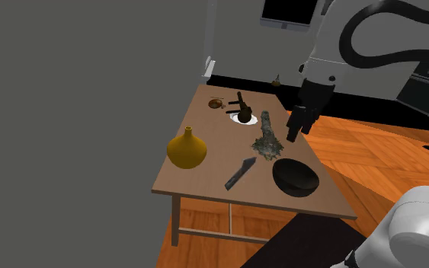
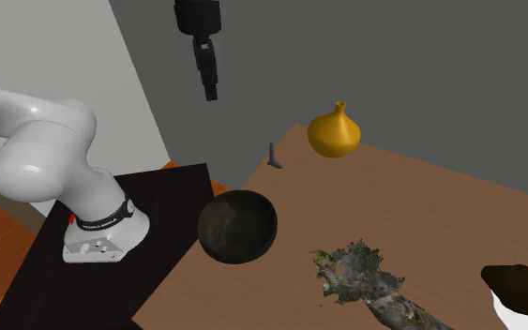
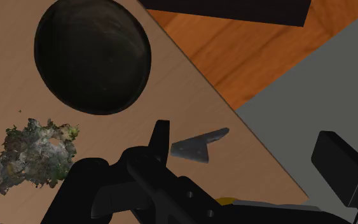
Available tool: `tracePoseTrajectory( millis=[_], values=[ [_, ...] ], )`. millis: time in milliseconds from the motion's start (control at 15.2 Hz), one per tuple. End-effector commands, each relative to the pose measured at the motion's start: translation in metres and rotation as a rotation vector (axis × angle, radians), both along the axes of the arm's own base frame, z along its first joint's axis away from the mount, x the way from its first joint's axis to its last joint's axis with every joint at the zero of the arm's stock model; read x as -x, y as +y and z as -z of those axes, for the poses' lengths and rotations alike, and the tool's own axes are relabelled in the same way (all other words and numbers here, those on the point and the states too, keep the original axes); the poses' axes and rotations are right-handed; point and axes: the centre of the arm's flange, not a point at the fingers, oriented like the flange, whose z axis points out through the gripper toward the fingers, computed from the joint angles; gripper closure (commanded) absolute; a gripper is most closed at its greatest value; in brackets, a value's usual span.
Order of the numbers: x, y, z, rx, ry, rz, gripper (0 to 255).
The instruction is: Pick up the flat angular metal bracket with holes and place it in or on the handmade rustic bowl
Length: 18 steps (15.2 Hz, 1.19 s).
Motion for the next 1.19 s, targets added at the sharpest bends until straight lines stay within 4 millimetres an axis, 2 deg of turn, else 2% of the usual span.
tracePoseTrajectory(
  millis=[0,1122],
  values=[
    [0.0,0.0,0.0,0.0,0.0,0.0,0],
    [-0.133,-0.005,0.177,0.033,-0.023,-0.082,0]
  ],
)
